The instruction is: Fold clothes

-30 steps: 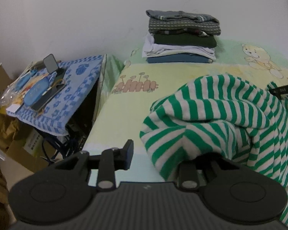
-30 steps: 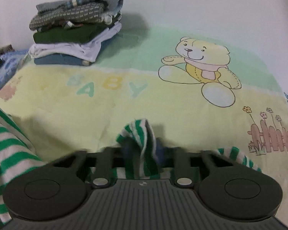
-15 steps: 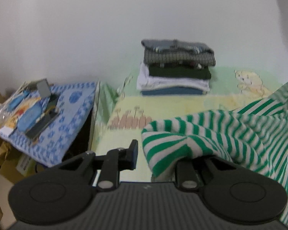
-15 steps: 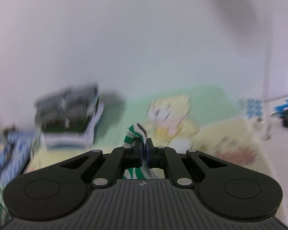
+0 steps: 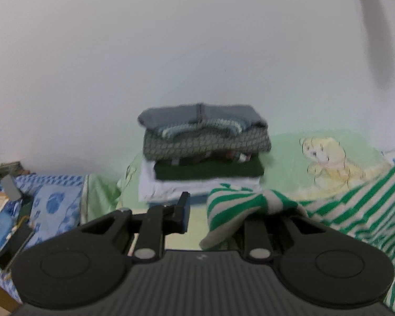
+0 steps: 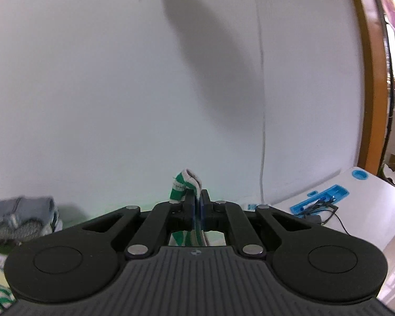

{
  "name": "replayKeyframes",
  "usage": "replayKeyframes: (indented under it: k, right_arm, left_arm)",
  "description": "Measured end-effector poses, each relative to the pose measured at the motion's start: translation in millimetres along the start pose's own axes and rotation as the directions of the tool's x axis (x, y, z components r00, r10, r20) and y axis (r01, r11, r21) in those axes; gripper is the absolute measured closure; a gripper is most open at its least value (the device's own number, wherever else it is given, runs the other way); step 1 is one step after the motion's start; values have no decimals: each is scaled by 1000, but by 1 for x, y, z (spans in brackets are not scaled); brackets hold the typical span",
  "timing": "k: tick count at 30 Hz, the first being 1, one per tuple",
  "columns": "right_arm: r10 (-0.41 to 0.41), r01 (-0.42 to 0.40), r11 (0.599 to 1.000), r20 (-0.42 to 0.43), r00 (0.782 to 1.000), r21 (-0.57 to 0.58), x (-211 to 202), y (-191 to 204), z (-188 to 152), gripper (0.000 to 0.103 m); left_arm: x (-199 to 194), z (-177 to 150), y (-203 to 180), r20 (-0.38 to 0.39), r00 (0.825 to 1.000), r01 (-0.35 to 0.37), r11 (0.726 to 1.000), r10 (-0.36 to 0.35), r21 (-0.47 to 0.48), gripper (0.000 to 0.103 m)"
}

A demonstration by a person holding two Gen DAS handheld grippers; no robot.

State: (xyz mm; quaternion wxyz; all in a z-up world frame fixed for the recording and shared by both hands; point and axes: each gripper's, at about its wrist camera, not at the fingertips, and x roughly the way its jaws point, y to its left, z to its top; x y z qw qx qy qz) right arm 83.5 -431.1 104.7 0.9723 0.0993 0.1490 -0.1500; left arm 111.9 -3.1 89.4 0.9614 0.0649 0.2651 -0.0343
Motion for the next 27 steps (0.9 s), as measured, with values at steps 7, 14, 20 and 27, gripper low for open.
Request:
replayKeyframes:
  k: [7, 14, 20, 27]
  right_arm:
    - [-71, 71, 997, 17, 997, 5, 37, -1, 1, 100]
    - [-74, 41, 976, -149, 986, -213, 89, 2, -52, 84]
    - [24, -91, 954, -227, 974, -287, 77, -14, -69, 63]
    - [204, -324, 892, -360, 910, -315, 8, -45, -77, 49]
  left_arm:
    - [24, 21, -25, 29, 999, -44, 996, 42, 84, 56]
    - [59, -28, -51, -156, 986, -25, 976, 59, 217, 47]
    - [38, -76, -43, -243, 969, 7, 968, 56, 250, 34]
    - [-14, -125, -26, -315, 949, 64, 975, 6, 212, 7]
